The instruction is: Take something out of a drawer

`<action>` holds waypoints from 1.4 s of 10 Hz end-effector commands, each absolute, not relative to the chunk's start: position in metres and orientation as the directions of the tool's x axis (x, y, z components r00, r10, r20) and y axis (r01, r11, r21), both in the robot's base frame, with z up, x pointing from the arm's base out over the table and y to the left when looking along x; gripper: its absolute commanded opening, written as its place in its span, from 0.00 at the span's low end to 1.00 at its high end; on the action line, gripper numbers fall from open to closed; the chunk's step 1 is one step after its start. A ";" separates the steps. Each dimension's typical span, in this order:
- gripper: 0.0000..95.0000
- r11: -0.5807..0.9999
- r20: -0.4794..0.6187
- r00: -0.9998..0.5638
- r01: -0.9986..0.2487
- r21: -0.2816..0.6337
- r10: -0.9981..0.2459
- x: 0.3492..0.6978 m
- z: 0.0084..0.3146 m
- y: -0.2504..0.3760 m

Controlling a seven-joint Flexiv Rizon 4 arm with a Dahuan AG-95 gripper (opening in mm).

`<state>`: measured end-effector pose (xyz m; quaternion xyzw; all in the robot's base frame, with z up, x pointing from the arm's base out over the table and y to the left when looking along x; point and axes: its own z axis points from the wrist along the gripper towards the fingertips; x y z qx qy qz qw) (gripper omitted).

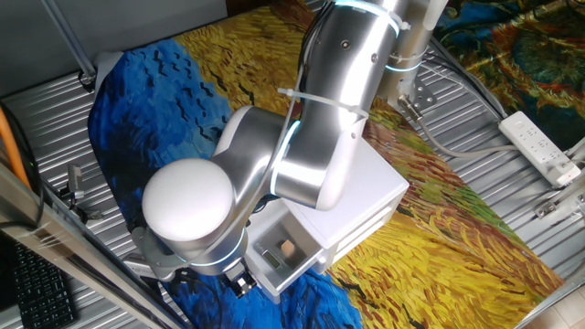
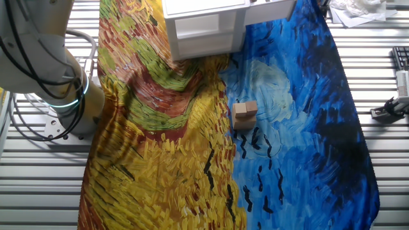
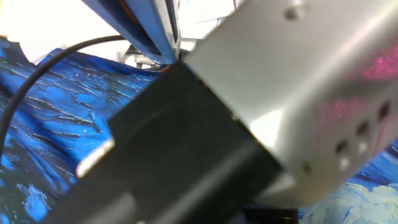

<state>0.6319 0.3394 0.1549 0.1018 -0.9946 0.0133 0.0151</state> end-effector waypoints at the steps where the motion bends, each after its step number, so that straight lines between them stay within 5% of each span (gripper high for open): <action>1: 0.60 0.980 0.025 -0.979 -0.200 -0.016 -0.200 0.631 0.155 0.338; 14: 0.60 0.983 -0.006 -0.983 -0.183 -0.020 -0.183 0.623 0.187 0.345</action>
